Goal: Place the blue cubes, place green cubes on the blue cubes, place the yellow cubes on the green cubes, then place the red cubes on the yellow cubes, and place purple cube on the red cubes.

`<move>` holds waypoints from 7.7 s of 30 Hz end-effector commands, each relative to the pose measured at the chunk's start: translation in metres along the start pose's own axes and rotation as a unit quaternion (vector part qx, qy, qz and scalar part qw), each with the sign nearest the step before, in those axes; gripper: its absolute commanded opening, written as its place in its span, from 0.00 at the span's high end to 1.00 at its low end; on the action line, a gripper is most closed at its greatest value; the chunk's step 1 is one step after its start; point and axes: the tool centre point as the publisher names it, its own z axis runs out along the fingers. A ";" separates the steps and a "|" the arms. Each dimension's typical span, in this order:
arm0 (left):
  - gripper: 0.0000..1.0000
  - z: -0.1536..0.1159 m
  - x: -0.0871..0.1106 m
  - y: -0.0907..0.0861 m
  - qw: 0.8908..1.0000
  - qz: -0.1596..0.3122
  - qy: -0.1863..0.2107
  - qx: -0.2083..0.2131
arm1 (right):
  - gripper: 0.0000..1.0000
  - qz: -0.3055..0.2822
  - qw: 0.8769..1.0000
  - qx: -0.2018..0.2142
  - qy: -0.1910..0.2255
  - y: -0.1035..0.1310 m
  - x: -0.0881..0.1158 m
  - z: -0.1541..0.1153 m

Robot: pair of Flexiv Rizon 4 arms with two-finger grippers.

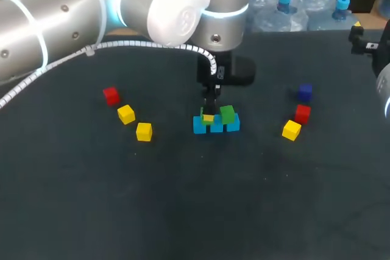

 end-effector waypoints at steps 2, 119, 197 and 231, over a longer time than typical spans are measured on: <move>1.00 0.001 -0.001 0.005 1.000 -0.001 0.004 0.005 | 0.00 0.001 0.995 -0.027 -0.096 -0.003 0.004 0.001; 0.00 -0.058 0.047 -0.002 0.982 -0.108 -0.155 -0.016 | 0.00 0.001 0.995 -0.027 -0.096 -0.003 0.004 0.001; 0.00 -0.079 0.205 -0.062 0.815 -0.410 -0.250 -0.325 | 0.00 -0.276 0.951 -0.109 -0.090 -0.011 -0.094 -0.022; 0.00 -0.105 0.238 0.040 0.829 -0.380 -0.258 -0.320 | 0.00 -0.252 0.958 -0.122 -0.064 -0.012 -0.070 -0.019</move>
